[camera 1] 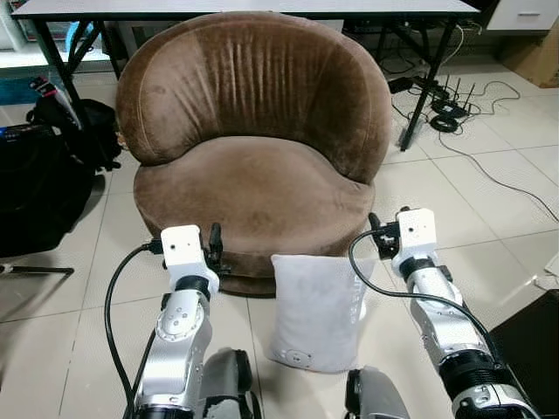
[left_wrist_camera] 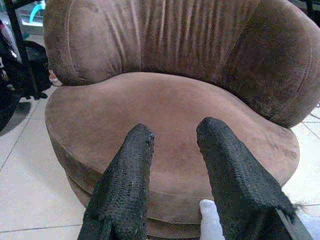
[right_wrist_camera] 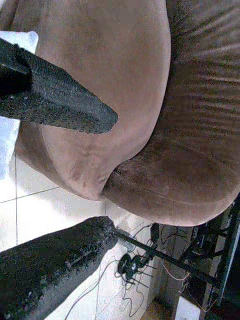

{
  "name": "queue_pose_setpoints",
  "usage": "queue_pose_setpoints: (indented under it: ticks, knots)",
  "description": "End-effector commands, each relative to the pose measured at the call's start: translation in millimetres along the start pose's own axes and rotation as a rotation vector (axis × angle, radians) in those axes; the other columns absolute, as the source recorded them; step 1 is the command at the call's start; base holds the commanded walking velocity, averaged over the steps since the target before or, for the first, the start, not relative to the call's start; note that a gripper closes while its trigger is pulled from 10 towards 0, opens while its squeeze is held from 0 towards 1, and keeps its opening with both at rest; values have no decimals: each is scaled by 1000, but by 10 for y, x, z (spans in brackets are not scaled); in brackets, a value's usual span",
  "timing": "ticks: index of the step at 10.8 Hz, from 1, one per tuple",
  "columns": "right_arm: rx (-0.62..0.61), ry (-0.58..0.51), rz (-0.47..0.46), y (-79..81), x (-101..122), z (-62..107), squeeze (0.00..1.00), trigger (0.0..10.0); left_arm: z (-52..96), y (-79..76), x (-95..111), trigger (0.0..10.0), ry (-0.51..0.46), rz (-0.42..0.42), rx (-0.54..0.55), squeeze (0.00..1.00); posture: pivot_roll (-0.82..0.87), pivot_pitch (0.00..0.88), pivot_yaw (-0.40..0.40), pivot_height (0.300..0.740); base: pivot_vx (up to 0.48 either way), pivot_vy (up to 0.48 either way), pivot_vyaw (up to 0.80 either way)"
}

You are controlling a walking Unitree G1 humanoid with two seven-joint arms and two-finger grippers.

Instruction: Move the pillow to the sofa from floor

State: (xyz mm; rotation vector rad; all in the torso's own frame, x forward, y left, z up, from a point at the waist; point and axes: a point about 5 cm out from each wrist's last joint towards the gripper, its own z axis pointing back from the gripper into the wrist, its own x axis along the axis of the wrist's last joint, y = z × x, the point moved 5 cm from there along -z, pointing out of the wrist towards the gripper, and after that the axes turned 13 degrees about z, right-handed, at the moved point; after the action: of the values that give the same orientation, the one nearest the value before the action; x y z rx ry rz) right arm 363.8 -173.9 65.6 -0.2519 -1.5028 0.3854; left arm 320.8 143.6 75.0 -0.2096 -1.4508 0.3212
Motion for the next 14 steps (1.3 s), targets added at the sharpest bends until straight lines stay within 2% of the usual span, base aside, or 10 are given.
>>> queue_pose_setpoints:
  ticks: [1, 4, 6, 14]
  knots:
    - [-5, -15, 4, -34, 42, -24, 0, 10000, -7, -24, 23, 10000, -11, -4, -3, 0, -89, 0, 11, 627, 0, 0, 0]
    - [-2, -4, 9, 8, 27, -27, 0, 10000, -11, -5, 34, 10000, -12, -7, -1, 0, -85, 0, 13, 603, 0, 0, 0]
    - [7, -29, 7, 11, 60, -24, 0, 10000, -11, -2, 41, 10000, -13, -8, -1, 0, -84, 0, 15, 603, 0, 0, 0]
    - [5, -3, 19, 17, 19, -29, 0, 10000, -25, -5, 51, 10000, -15, -10, -3, 0, -86, 0, 20, 603, 0, 0, 0]
